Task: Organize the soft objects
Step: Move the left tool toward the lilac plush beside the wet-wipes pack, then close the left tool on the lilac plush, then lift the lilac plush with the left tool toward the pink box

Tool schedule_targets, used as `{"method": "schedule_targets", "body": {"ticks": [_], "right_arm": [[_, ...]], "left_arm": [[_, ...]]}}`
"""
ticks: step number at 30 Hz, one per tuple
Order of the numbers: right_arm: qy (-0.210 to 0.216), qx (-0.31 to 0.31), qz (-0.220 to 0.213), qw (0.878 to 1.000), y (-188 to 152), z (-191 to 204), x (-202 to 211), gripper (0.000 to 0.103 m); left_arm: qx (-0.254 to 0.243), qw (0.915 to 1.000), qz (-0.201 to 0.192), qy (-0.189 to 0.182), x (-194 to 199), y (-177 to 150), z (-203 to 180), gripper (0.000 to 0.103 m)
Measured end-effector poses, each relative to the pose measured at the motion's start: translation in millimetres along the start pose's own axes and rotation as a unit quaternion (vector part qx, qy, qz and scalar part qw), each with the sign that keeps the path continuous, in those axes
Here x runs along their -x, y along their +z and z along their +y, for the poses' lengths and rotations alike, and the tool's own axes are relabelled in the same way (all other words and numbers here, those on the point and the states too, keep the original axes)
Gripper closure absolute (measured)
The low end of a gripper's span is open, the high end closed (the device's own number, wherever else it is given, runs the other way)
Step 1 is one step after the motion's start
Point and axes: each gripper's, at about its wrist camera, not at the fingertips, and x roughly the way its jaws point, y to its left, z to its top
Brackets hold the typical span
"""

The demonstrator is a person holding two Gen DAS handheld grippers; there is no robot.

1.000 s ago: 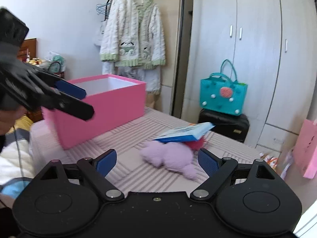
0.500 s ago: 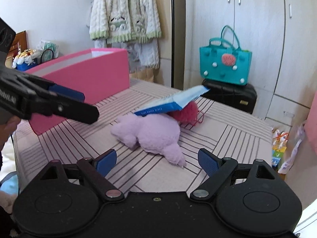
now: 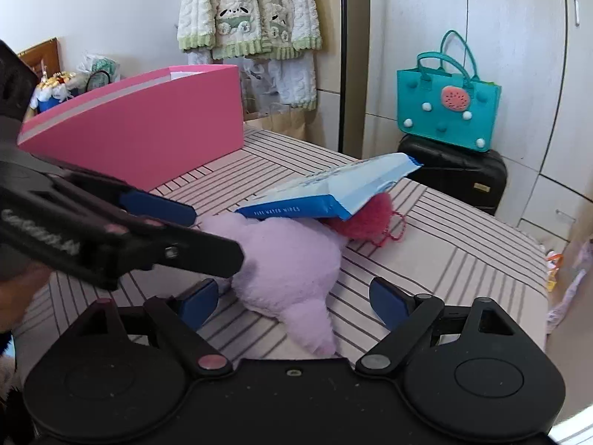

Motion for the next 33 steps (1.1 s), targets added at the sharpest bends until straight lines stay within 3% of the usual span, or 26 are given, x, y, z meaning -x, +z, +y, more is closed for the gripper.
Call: {"method": "schedule_targets", "body": {"ticks": [5, 10, 13, 16, 21, 33], "right_arm": [[0.016, -0.008, 0.0, 1.0, 3.2, -0.2, -5.7, 0.024], [0.002, -0.003, -0.004, 1.0, 3.3, 4.2, -4.2, 0.041], [0.003, -0.012, -0.002, 1.0, 2.6, 3.7, -2.9, 0.046], [0.005, -0.018, -0.001, 1.0, 2.3, 6.0, -1.2, 0.047], [-0.001, -0.021, 0.003, 1.0, 0.6, 12.3, 3.2, 0.048], [0.003, -0.048, 0.008, 0.999, -7.8, 28.4, 23.2, 0.048]], "left_arm": [[0.027, 0.9995, 0.008, -0.013, -7.3, -1.5, 9.3, 0.032], [0.039, 0.9989, 0.0, -0.025, -10.6, -1.3, 14.0, 0.032], [0.037, 0.9985, 0.0, -0.041, -12.2, -2.3, 13.4, 0.033], [0.046, 0.9968, 0.011, -0.064, -10.3, -4.5, 13.3, 0.034], [0.061, 0.9955, 0.017, -0.07, -6.4, -7.6, 15.2, 0.044], [0.055, 0.9949, 0.044, -0.073, 13.7, -13.5, 11.0, 0.049]]}}
